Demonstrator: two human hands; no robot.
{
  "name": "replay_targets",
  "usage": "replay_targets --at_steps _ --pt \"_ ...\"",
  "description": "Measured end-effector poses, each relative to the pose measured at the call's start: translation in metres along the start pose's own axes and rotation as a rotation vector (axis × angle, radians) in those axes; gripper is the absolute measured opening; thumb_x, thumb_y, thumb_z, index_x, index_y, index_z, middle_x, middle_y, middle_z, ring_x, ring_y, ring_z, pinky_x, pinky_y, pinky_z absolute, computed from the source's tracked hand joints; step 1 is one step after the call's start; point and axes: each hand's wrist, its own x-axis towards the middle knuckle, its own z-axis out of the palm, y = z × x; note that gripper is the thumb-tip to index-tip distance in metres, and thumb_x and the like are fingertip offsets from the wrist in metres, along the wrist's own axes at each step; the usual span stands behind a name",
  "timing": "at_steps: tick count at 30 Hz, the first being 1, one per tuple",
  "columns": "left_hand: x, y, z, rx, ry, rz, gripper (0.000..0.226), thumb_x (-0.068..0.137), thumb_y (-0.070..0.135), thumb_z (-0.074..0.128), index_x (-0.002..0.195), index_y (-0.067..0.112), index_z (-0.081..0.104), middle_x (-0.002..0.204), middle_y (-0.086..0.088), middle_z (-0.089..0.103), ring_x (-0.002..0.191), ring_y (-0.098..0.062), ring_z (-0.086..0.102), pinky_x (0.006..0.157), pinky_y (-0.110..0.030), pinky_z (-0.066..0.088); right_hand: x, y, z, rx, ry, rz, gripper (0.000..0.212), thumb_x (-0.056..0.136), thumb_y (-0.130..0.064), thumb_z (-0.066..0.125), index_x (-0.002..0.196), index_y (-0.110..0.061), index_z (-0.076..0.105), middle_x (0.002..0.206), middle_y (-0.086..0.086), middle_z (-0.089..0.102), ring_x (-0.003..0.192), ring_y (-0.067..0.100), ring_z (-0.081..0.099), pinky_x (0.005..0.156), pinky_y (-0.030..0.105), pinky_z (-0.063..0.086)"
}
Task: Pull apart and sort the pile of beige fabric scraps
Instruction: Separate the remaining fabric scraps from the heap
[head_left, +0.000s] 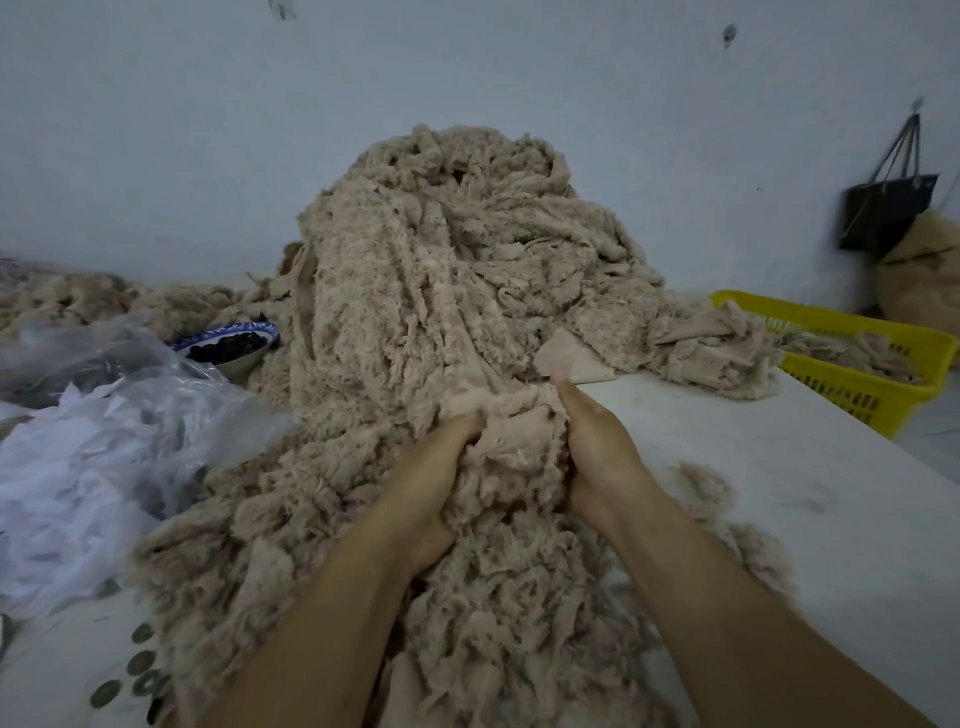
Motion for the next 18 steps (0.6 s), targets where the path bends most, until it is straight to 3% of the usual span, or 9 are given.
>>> replay_targets --at_steps 3,6,8,10,12,15,16,18 --pt "-0.003 0.000 0.004 0.156 -0.060 0.068 0.029 0.088 0.043 0.066 0.098 0.020 0.081 0.105 -0.008 0.077 0.097 -0.019 0.074 0.069 -0.025 0.059 -0.005 0.001 0.004 -0.098 0.002 -0.083 0.050 0.097 -0.052 0.054 0.130 -0.016 0.064 0.123 0.008 0.070 0.113 0.025 0.067 0.103 0.047 0.050" --pt "0.001 -0.002 0.002 0.088 0.004 0.127 0.029 0.088 0.033 0.071 0.111 0.015 0.075 0.108 -0.010 0.076 0.100 -0.022 0.073 0.073 -0.028 0.060 -0.011 0.003 0.007 -0.137 -0.045 -0.212 0.056 0.086 -0.074 0.050 0.121 -0.033 0.063 0.112 0.001 0.072 0.106 0.014 0.068 0.098 0.045 0.052" --pt "0.001 0.000 0.000 0.061 0.087 0.161 0.025 0.092 0.031 0.069 0.110 0.015 0.075 0.104 -0.010 0.077 0.096 -0.023 0.075 0.070 -0.029 0.061 -0.016 0.004 0.011 -0.333 -0.098 -0.319 0.045 0.072 -0.088 0.048 0.102 -0.055 0.054 0.096 -0.012 0.069 0.089 -0.004 0.066 0.082 0.028 0.053" --pt "0.001 0.001 -0.001 0.091 0.169 0.198 0.023 0.094 0.034 0.066 0.108 0.018 0.075 0.100 -0.008 0.078 0.093 -0.022 0.075 0.069 -0.030 0.061 -0.020 0.008 0.016 -0.523 -0.171 -0.370 0.027 0.080 -0.077 0.054 0.101 -0.060 0.052 0.098 -0.026 0.067 0.090 -0.015 0.062 0.072 0.010 0.048" --pt "0.002 0.000 -0.002 0.107 0.230 0.221 0.028 0.096 0.038 0.063 0.113 0.017 0.072 0.100 -0.005 0.078 0.094 -0.020 0.075 0.075 -0.032 0.061 -0.017 0.013 0.017 -0.596 -0.172 -0.412 0.026 0.092 -0.064 0.053 0.107 -0.046 0.064 0.099 -0.030 0.068 0.096 -0.011 0.063 0.073 0.005 0.047" --pt "0.004 -0.001 -0.002 0.120 0.259 0.253 0.039 0.095 0.044 0.063 0.124 0.018 0.068 0.109 -0.001 0.076 0.100 -0.017 0.073 0.089 -0.039 0.058 -0.016 0.006 0.012 -0.584 -0.021 -0.334 0.070 0.085 -0.075 0.040 0.119 -0.021 0.069 0.105 -0.011 0.071 0.100 0.010 0.066 0.087 0.026 0.053" --pt "0.004 0.000 -0.001 0.121 0.250 0.250 0.040 0.094 0.046 0.063 0.123 0.019 0.068 0.109 0.000 0.076 0.101 -0.017 0.073 0.091 -0.040 0.058 -0.014 0.002 0.009 -0.576 0.030 -0.303 0.074 0.086 -0.075 0.037 0.118 -0.017 0.069 0.102 -0.006 0.071 0.097 0.013 0.065 0.087 0.032 0.053" --pt "0.003 -0.002 0.001 0.135 0.202 0.216 0.039 0.089 0.051 0.065 0.116 0.024 0.070 0.108 0.002 0.077 0.102 -0.016 0.073 0.093 -0.041 0.057 -0.007 -0.002 0.001 -0.544 0.143 -0.279 0.064 0.093 -0.069 0.039 0.087 -0.013 0.071 0.074 -0.006 0.069 0.075 0.019 0.063 0.071 0.036 0.051"
